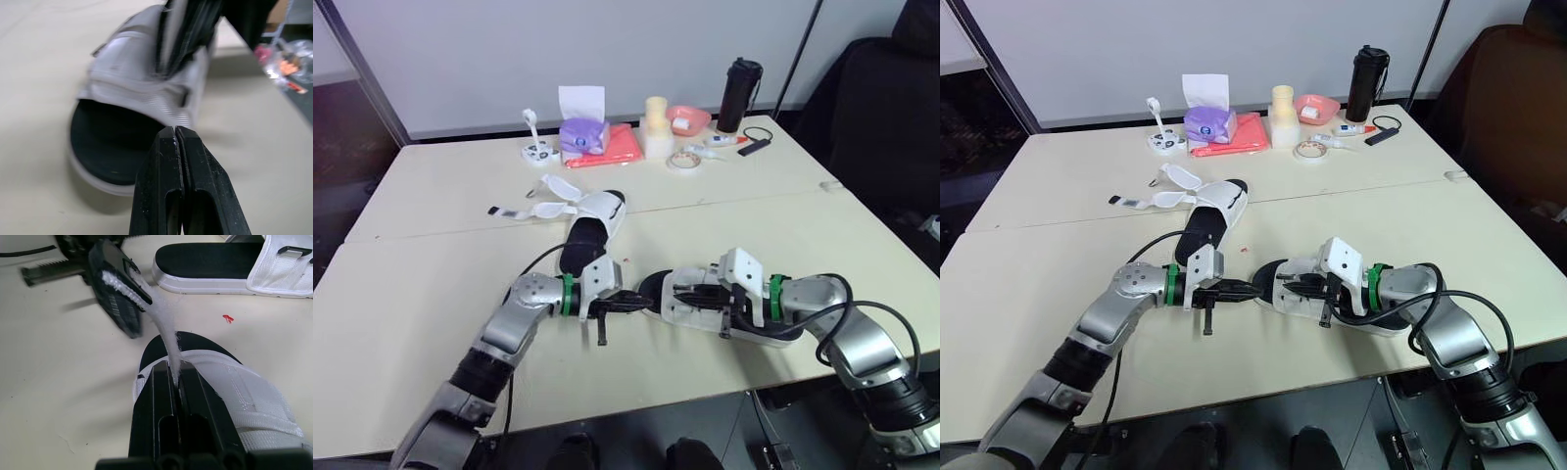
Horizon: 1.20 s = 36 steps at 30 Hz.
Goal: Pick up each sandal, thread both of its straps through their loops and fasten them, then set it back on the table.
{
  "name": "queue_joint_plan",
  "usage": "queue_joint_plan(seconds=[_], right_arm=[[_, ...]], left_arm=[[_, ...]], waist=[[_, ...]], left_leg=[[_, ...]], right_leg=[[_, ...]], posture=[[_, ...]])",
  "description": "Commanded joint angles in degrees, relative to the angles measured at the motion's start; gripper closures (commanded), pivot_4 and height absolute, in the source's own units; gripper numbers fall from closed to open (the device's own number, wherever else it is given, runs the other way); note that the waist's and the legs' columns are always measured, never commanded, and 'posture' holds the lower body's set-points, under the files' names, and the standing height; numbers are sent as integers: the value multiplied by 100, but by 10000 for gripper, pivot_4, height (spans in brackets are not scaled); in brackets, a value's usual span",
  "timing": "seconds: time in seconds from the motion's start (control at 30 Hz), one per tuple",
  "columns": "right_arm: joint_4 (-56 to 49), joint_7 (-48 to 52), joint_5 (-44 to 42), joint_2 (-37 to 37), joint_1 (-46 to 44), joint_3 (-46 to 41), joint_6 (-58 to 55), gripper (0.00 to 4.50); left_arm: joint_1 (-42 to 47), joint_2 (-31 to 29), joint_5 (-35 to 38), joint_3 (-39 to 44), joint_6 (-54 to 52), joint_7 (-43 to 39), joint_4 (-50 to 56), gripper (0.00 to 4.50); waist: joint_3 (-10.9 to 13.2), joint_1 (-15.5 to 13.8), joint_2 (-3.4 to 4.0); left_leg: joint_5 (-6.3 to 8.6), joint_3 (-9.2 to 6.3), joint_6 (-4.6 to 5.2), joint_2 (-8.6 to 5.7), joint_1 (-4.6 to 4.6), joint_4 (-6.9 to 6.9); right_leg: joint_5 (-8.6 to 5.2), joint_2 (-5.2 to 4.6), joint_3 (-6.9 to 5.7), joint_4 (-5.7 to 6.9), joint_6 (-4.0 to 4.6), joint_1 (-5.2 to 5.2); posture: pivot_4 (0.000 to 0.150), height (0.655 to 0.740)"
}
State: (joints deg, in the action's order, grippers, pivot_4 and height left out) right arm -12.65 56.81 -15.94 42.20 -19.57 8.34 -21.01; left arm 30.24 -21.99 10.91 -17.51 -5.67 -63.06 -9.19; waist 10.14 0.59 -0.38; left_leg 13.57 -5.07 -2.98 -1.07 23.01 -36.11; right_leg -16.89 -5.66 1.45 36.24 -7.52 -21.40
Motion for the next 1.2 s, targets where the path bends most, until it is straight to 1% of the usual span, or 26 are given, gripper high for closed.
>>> queue_joint_plan(seconds=[0.03,0.27,0.37,0.57,0.73,0.77,0.83,0.9,1.0,1.2], right_arm=[[-37,16,53,25,-92,-69,32,44054],[-31,32,92,33,-88,-58,64,44054],[-5,23,112,13,-114,-50,73,44054],[76,1,148,-19,-217,-83,67,44054],[189,-3,156,-31,-329,-113,29,44054],[211,7,125,-40,-348,-126,-6,41693],[249,15,87,-61,-391,-143,-51,35505],[313,-31,170,-80,-463,-123,7,26033],[431,-69,227,-114,-576,-97,50,10402],[731,-142,390,-244,-713,-13,196,10402]], left_arm=[[231,171,-200,-14,531,72,-419,45000],[618,621,-530,-39,1230,267,-1537,45000],[697,739,-744,-174,1465,201,-1975,45000],[636,735,-884,-414,1341,-179,-2106,45000],[621,731,-939,-412,1355,-249,-2140,45000],[622,728,-948,-416,1363,-258,-2145,45000],[629,728,-959,-420,1374,-270,-2163,45000],[641,732,-964,-420,1385,-282,-2180,45000],[648,738,-965,-417,1394,-294,-2180,45000],[648,740,-948,-384,1371,-288,-2123,45000]], waist=[[0,1,0],[0,0,0],[0,2,0],[0,2,-1],[0,7,0],[0,7,0],[0,7,0],[0,7,0],[0,5,0],[-1,9,0]], left_leg=[[0,0,0,0,0,0],[0,-1,0,-1,5,-3],[0,-1,0,-2,5,-3],[0,-1,0,-2,4,-3],[0,-1,0,-2,4,-3],[0,-1,0,-2,3,-3],[0,-1,0,-2,3,-4],[0,-1,0,-2,2,-4],[0,-2,0,-2,1,-3],[0,-2,0,-2,1,-3]], right_leg=[[0,0,0,0,-1,0],[6,0,-1,0,-10,-2],[7,0,-1,0,-12,-2],[7,0,-1,2,-13,-2],[7,0,-1,2,-13,-1],[7,0,-1,3,-13,-1],[7,0,-1,5,-13,-1],[7,0,-1,7,-13,-1],[7,0,-1,7,-13,-1],[7,0,-1,9,-14,-2]], posture=[[1500,7400],[1500,7400],[1500,7400],[1500,7400],[1500,7400],[1500,7400],[1500,7400],[1500,7400],[1500,7400],[1500,7400]])
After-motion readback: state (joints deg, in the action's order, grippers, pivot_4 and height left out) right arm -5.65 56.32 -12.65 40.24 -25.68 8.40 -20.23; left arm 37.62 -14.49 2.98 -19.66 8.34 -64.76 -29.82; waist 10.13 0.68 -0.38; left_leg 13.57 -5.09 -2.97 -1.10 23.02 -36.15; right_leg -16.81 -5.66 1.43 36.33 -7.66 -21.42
